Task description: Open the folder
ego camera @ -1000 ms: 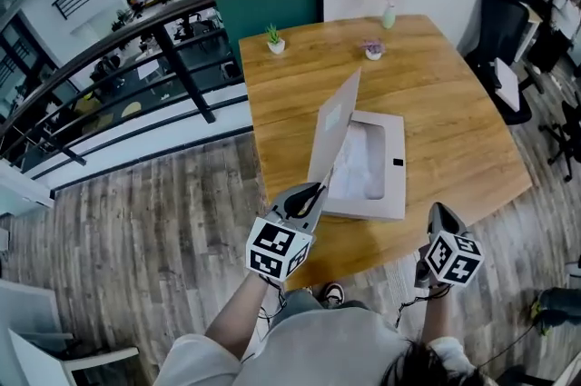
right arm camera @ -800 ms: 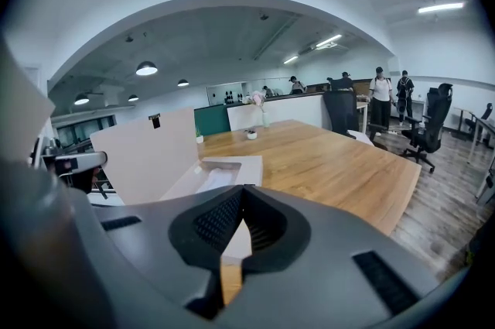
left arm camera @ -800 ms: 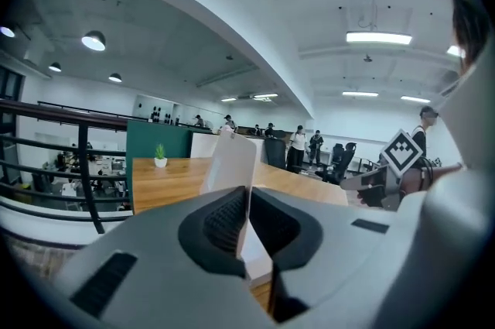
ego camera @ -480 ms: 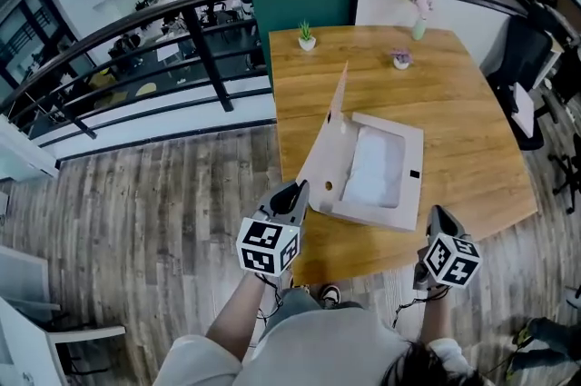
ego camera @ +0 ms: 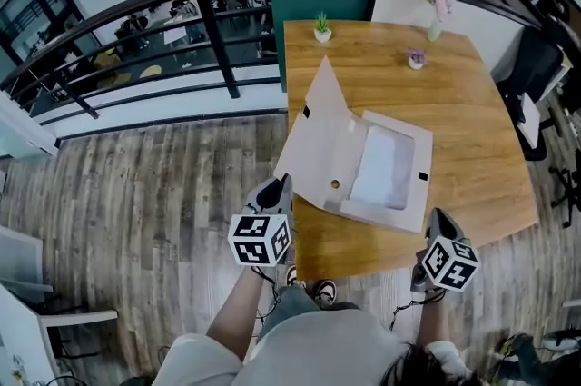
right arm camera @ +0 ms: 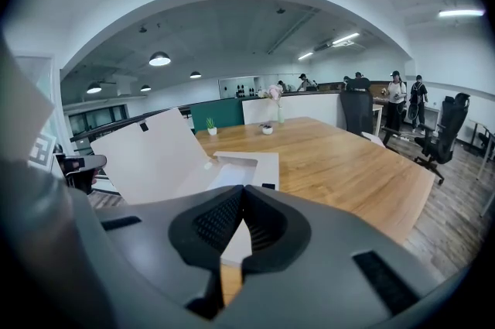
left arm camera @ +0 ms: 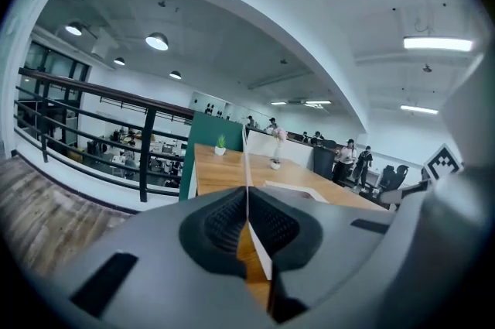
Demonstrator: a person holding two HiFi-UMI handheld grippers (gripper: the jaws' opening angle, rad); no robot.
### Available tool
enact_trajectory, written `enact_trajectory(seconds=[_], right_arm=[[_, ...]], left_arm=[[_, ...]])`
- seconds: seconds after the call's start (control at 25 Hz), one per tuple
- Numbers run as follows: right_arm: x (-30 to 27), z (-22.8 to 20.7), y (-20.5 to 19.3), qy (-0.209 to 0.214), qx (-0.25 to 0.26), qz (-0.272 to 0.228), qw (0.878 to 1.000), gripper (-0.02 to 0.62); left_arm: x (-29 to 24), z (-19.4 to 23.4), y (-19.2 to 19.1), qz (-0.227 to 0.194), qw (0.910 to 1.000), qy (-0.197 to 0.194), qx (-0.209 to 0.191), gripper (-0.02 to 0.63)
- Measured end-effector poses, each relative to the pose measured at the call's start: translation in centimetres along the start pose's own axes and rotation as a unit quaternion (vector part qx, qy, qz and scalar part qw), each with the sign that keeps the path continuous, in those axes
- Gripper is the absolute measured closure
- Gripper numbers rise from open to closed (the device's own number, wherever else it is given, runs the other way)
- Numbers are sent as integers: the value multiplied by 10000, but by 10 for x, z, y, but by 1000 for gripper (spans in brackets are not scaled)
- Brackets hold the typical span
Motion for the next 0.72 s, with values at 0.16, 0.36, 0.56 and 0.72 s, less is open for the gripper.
enact_trajectory(seconds=[0.16, 0.36, 0.56, 0.72], right_arm=[[-3, 5, -3, -48, 54, -27, 10000, 594], [1, 6, -9, -156, 133, 6, 9998, 594], [2, 7, -16, -279, 181, 37, 9994, 594], [-2, 10, -18, -327, 227, 55, 9992, 594]], left_arm=[[1, 27, -11, 57, 9990, 353, 251, 596], [5, 56, -27, 171, 9962, 725, 449, 581], [9, 82, -46, 306, 9923, 1014, 642, 567], [10, 97, -61, 388, 9886, 1198, 824, 557]])
Point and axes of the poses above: the fingertips, and each gripper's own axes: x backward along the fingers, z to its left, y out of its top, the point moved 1 cm from there along x, backward along the fingers, and after that the axes turned 12 degrees about -z, right-handed, at the moved point
